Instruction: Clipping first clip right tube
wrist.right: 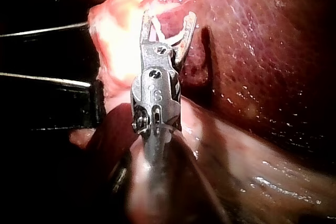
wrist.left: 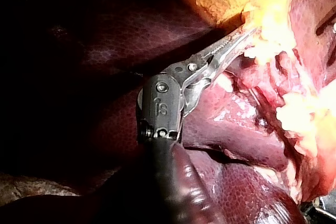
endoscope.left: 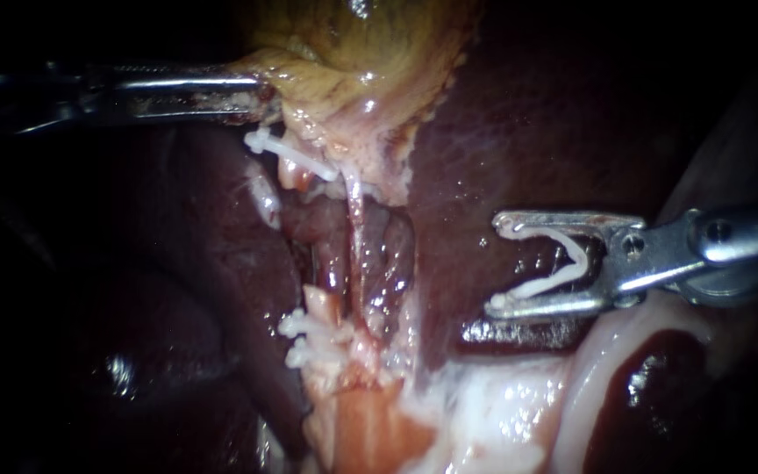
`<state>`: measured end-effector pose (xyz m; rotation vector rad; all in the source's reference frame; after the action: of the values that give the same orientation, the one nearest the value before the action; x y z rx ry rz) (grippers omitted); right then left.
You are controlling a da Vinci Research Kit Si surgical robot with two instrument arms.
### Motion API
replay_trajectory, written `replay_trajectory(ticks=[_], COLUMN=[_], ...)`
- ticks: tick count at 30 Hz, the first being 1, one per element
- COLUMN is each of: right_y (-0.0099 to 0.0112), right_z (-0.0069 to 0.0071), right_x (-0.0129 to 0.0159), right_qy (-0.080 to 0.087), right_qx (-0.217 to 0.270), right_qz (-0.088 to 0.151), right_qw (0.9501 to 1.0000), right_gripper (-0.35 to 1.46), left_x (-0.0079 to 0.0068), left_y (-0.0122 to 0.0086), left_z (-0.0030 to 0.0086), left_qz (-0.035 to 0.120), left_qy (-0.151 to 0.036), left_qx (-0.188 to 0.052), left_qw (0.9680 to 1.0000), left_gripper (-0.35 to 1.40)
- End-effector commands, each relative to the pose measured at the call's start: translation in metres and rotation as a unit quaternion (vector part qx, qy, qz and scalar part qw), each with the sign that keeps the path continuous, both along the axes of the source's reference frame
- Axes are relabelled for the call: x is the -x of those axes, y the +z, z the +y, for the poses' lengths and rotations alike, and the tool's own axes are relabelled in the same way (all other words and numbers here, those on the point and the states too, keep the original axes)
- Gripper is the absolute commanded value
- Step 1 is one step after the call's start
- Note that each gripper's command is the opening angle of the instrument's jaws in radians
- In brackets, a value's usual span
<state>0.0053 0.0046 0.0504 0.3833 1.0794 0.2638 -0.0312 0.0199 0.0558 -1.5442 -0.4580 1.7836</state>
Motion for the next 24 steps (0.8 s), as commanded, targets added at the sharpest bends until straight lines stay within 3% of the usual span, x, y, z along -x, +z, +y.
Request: replay_trajectory(ticks=[1,6,11,15,21,24], right_y=[0.0000,0.0000,0.0000,0.0001,0.0006,0.0012], right_z=[0.0000,0.0000,0.0000,0.0000,-0.0002,-0.0006], right_x=[0.0000,0.0000,-0.0002,-0.0008,-0.0035,-0.0053], right_qy=[0.000,-0.001,-0.002,-0.011,-0.027,-0.025], right_qx=[0.000,-0.001,-0.001,-0.007,-0.023,-0.036], right_qz=[0.000,0.001,0.001,0.006,0.013,0.011], right_qw=[1.0000,1.0000,1.0000,0.9999,0.9993,0.9990], right_gripper=[0.50,0.50,0.50,0.50,0.50,0.50], left_x=[-0.0003,-0.0029,-0.0054,-0.0061,-0.0060,-0.0060], left_y=[-0.0003,-0.0028,-0.0064,-0.0073,-0.0068,-0.0069], left_z=[0.0001,0.0010,0.0017,0.0017,0.0015,0.0014], left_qz=[-0.001,-0.005,-0.013,-0.014,-0.014,-0.014], left_qy=[0.001,0.007,-0.005,-0.006,-0.006,-0.006], left_qx=[-0.001,-0.008,-0.013,-0.009,-0.007,-0.007], left_qw=[1.0000,0.9999,0.9998,0.9998,0.9999,0.9999], left_gripper=[-0.35,-0.35,-0.35,-0.35,-0.35,-0.35])
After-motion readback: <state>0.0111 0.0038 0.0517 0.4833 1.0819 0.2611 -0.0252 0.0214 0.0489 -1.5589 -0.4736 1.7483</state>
